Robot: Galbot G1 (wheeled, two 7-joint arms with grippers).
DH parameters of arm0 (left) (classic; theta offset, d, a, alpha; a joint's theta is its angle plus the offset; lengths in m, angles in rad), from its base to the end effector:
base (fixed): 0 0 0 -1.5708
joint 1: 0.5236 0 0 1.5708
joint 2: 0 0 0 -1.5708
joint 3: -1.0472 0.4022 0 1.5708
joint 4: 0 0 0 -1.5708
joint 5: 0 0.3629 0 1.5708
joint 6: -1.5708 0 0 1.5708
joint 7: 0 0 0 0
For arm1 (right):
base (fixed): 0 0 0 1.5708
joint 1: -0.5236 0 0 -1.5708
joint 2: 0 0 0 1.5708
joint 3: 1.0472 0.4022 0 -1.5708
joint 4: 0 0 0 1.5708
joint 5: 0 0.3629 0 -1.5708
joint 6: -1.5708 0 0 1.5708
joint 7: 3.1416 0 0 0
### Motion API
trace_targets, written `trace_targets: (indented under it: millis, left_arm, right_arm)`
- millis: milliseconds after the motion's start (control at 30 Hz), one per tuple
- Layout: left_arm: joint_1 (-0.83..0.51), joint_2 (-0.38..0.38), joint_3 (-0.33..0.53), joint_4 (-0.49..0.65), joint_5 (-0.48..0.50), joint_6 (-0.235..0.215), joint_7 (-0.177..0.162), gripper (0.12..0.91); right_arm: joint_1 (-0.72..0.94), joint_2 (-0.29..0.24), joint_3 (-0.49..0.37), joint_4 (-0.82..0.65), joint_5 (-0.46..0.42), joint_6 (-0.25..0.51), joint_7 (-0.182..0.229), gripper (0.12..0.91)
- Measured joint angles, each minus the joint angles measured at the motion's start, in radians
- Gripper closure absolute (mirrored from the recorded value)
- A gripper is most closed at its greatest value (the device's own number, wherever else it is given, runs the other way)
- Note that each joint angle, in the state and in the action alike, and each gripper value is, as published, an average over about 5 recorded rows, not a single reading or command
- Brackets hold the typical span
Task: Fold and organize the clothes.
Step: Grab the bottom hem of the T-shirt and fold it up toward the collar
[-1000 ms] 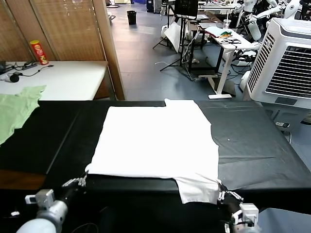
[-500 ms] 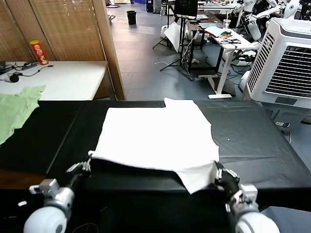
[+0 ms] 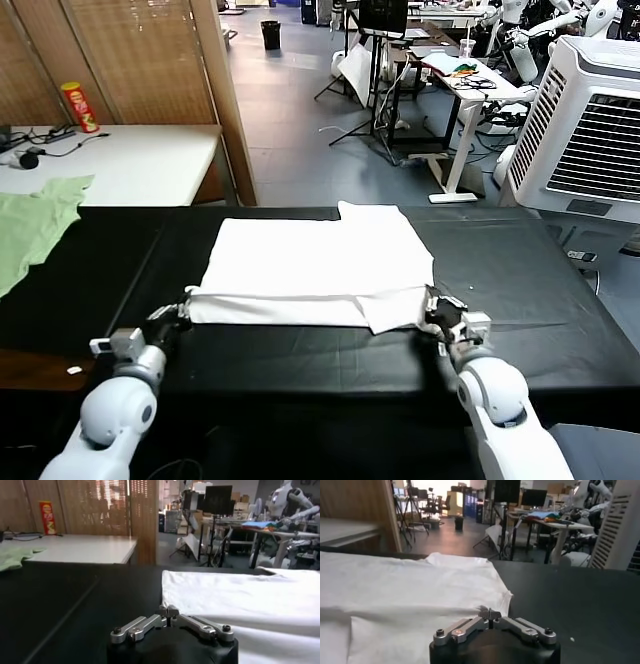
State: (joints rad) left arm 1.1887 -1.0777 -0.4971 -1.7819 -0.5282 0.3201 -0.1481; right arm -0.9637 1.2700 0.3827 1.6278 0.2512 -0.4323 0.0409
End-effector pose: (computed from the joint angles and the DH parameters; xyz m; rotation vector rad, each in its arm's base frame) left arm 0.3100 0.1461 -0.3389 0.0254 -2.8508 0.0071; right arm 0.3891 -0.0644 -0.3482 0.1341 -2.8059 0.1271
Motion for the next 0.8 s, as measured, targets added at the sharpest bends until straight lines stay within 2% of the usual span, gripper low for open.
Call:
trace_targets:
  millis: [200,267,333,400,533,600,700,800]
  left_arm:
    - [-0.046,0.010,0.031,0.041,0.001,0.001,0.000,0.904]
    - [-0.059,0.010,0.039,0.053,0.001,0.004,-0.001,0.902]
    - [-0.071,0.009,0.045,0.065,0.001,0.007,-0.001,0.885]
    - [-0.080,0.007,0.048,0.073,0.001,0.007,-0.002,0.820]
    - [-0.085,0.005,0.046,0.075,0.000,0.006,-0.003,0.608]
    - [-0.081,0.006,0.041,0.070,0.001,0.005,-0.003,0.490]
    - [-0.065,0.011,0.029,0.056,-0.001,0.006,-0.001,0.333]
    - [-0.033,0.019,0.013,0.033,-0.007,0.008,0.012,0.249]
  right_arm:
    - [0.036,-0.002,-0.013,-0.033,0.011,-0.007,-0.008,0.880]
    - [0.030,-0.005,-0.006,-0.026,0.027,-0.009,-0.010,0.812]
    - [0.015,-0.015,0.004,-0.006,0.048,-0.014,-0.015,0.683]
    - [-0.010,-0.027,0.016,0.027,0.065,-0.024,-0.018,0.566]
    - [-0.090,-0.055,0.044,0.129,0.079,-0.047,-0.021,0.326]
    - [-0.139,-0.066,0.060,0.184,0.077,-0.051,-0.022,0.260]
    - [-0.213,-0.072,0.080,0.252,0.074,-0.051,-0.024,0.232]
    - [-0.272,-0.071,0.097,0.287,0.074,-0.049,-0.023,0.228]
